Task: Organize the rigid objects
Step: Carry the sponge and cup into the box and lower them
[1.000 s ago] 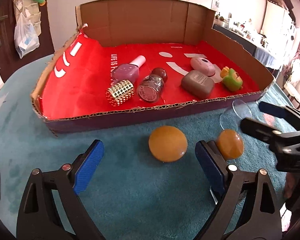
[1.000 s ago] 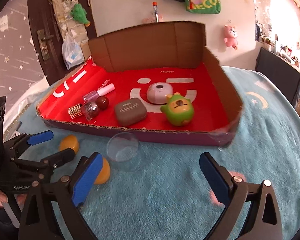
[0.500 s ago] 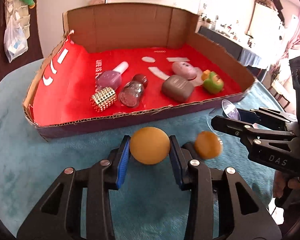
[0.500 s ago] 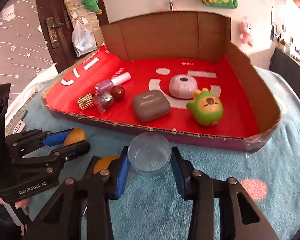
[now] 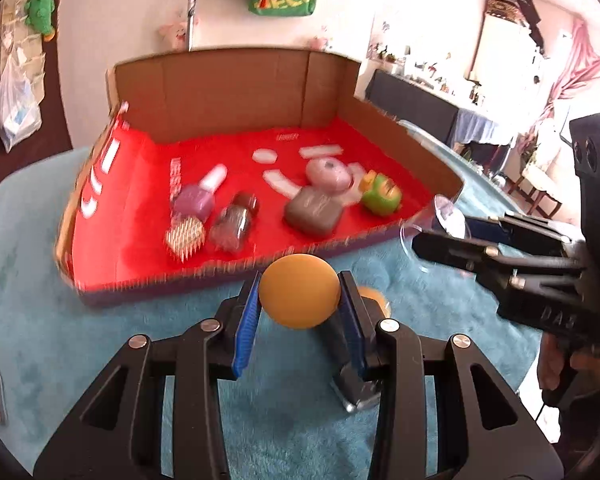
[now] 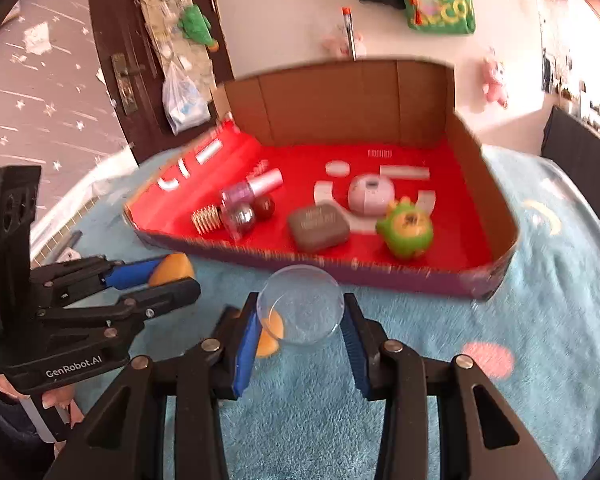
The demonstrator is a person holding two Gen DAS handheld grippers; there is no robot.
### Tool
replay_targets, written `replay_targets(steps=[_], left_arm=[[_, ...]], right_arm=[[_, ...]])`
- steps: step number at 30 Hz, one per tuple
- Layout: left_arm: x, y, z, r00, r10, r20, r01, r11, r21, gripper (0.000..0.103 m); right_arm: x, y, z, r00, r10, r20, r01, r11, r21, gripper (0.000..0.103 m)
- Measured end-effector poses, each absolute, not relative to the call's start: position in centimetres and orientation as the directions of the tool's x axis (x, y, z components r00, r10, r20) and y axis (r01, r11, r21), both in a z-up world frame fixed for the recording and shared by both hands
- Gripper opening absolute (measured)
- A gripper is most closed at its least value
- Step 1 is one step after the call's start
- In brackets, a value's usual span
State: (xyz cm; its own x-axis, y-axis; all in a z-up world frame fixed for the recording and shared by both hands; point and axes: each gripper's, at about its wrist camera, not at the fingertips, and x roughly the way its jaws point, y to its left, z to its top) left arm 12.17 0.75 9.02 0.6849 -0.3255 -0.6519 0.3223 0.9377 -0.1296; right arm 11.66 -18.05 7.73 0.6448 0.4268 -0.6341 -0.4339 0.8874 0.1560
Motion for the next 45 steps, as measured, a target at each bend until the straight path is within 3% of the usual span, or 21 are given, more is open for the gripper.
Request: replay_targets(steps=[6, 14, 27, 45], left_arm=[[17.1, -0.5, 10.8, 0.669, -0.348, -0.657, 0.376, 0.921, -0.104, 0.036], [24.0, -1.3, 10.5, 0.617, -0.336, -0.712, 0.394, 0.915, -0.09, 0.036], [30.3, -1.7, 7.0, 0.519, -0.29, -0.804, 0.371, 0.924, -0.093, 0.036], [33.0, -4.9, 5.6, 0.452, -0.227, -0.863, 0.365, 0.929, -0.054, 0.036]], right_arm=[[14.7, -18.8, 11.9, 0.697, 0.406, -0.591, -0.419, 0.9, 0.124, 0.042], [22.5, -17.3, 13.6, 0.661, 0.388, -0.642, -0.418, 0.901, 0.114, 0.042], [31.9, -14.0, 9.1, 0.559, 0.213, -0.802, -0.368, 0.93, -0.01, 0.042], [35.4, -13.8, 5.8, 0.465, 0.077, -0.882, -0.325, 0.941, -0.09, 0.042]])
